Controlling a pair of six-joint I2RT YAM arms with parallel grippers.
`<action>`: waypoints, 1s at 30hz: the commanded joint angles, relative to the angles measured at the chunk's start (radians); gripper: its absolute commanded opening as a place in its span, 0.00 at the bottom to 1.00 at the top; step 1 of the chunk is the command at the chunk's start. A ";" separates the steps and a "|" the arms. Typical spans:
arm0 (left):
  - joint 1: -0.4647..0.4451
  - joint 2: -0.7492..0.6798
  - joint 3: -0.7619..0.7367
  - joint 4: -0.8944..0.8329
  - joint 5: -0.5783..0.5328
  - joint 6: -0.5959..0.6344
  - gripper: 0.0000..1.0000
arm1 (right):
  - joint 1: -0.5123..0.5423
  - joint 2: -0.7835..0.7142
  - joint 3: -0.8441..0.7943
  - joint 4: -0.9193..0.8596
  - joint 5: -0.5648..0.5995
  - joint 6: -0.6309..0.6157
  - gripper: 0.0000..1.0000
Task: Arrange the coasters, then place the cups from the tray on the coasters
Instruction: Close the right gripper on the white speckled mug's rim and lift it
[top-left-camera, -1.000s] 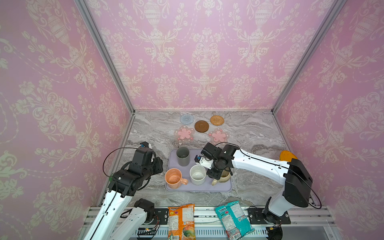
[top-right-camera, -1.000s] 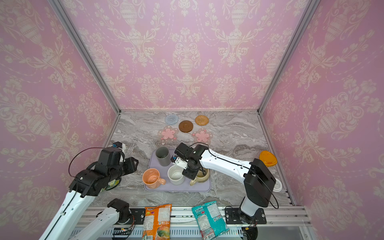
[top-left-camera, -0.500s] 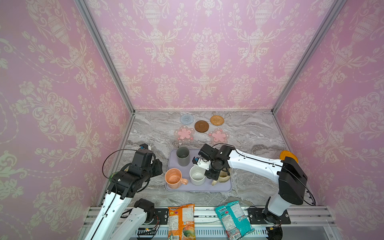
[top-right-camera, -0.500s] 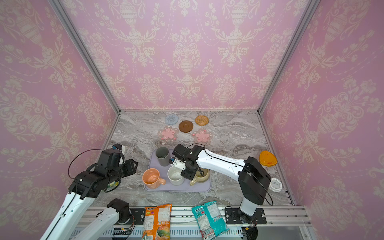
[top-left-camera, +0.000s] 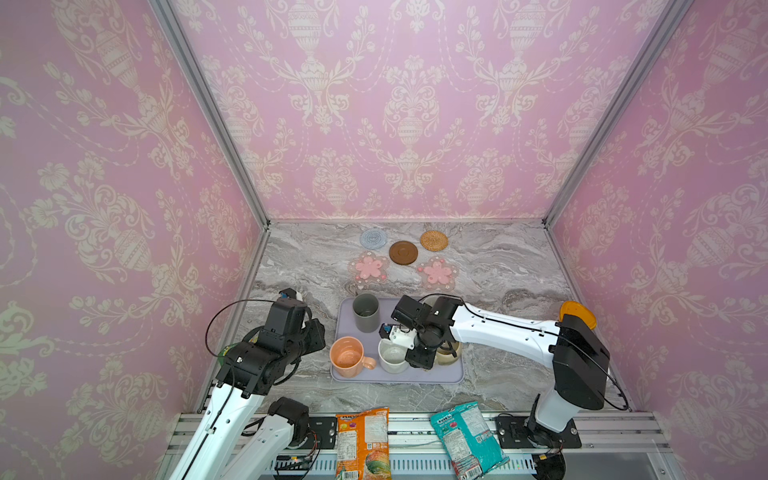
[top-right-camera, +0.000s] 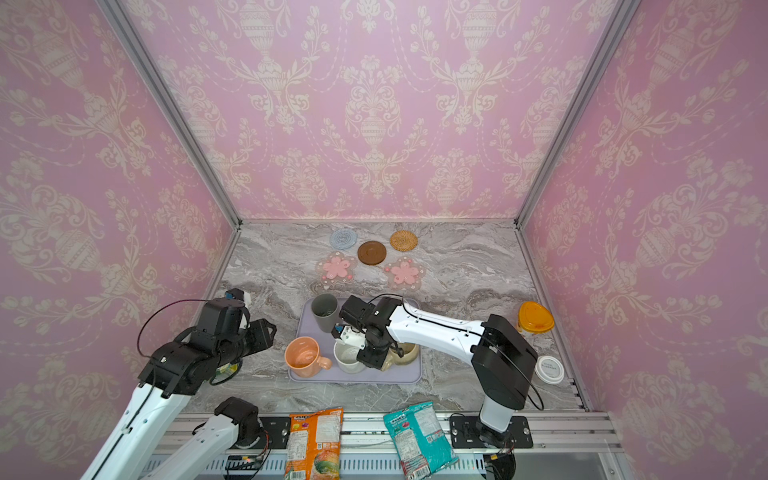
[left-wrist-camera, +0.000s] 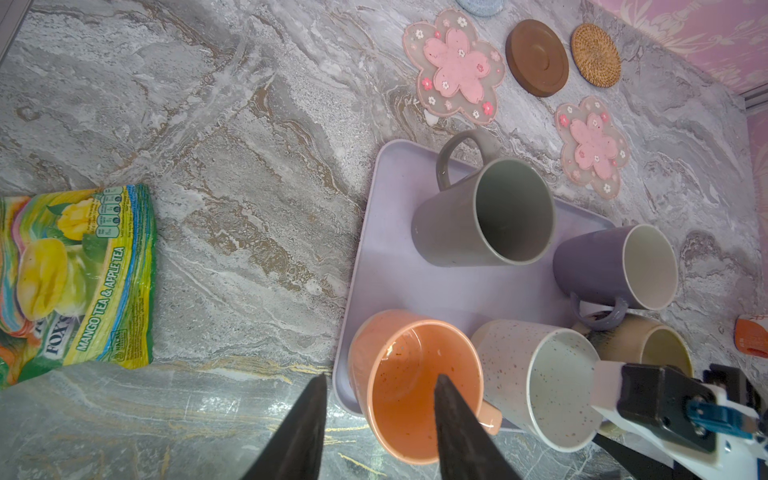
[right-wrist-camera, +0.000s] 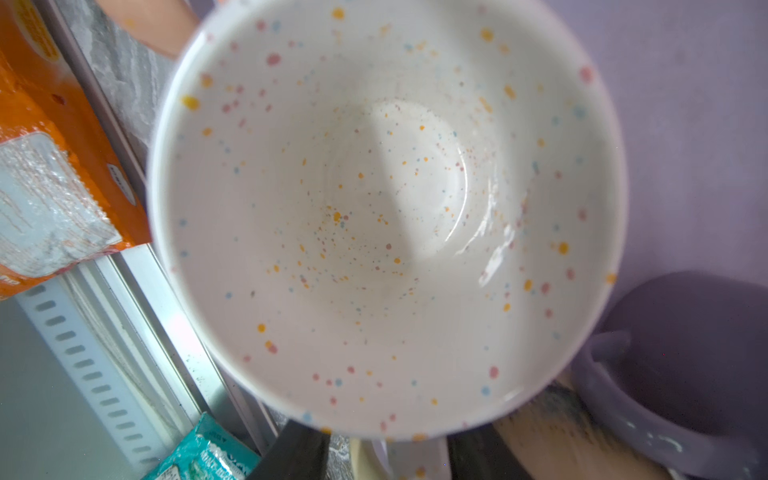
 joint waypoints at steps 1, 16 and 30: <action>0.000 0.002 -0.007 0.007 0.008 -0.021 0.45 | 0.010 -0.024 -0.027 0.024 -0.045 0.025 0.45; -0.001 -0.001 -0.018 0.012 0.022 -0.025 0.45 | 0.011 -0.007 -0.042 0.095 -0.057 0.071 0.38; -0.005 -0.003 -0.052 0.056 0.042 -0.035 0.45 | 0.015 -0.035 -0.128 0.156 -0.031 0.139 0.18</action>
